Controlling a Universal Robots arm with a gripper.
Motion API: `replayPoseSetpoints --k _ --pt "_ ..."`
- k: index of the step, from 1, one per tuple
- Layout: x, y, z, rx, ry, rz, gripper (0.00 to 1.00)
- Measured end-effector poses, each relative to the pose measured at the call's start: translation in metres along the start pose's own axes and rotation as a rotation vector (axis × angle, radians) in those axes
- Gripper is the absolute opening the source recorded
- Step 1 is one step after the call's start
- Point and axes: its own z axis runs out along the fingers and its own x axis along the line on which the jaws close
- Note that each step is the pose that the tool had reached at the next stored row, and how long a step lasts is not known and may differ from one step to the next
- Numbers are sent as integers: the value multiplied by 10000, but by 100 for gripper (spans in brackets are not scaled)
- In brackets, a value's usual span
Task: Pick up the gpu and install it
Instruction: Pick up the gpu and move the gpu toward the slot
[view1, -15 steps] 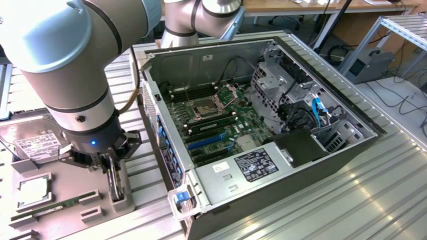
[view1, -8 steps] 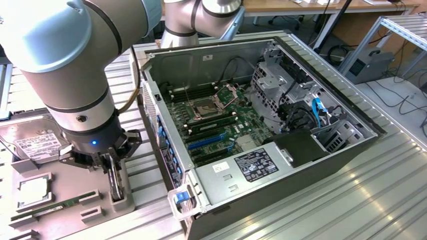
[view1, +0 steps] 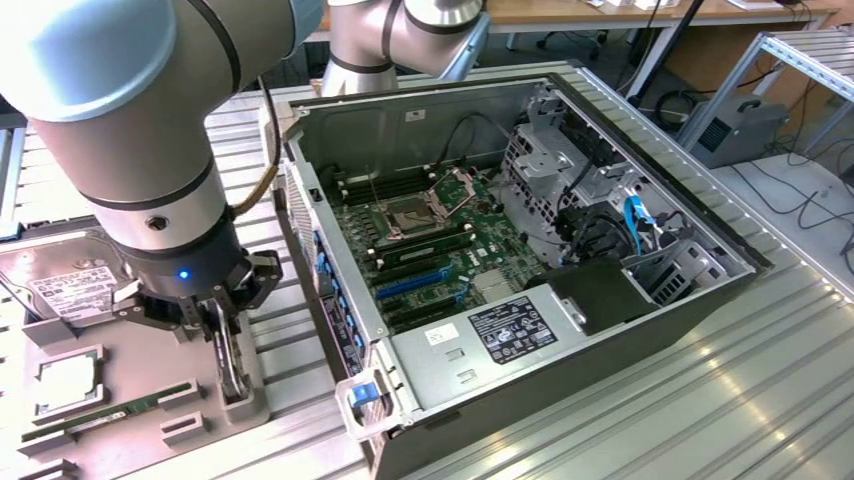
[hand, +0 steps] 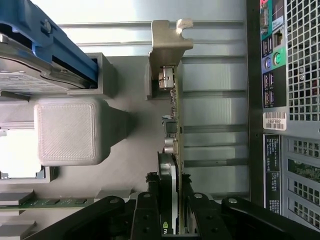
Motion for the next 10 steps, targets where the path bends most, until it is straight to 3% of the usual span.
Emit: replayPoseSetpoints --k 10 --pt "-9 16 -348 0 0 0 27"
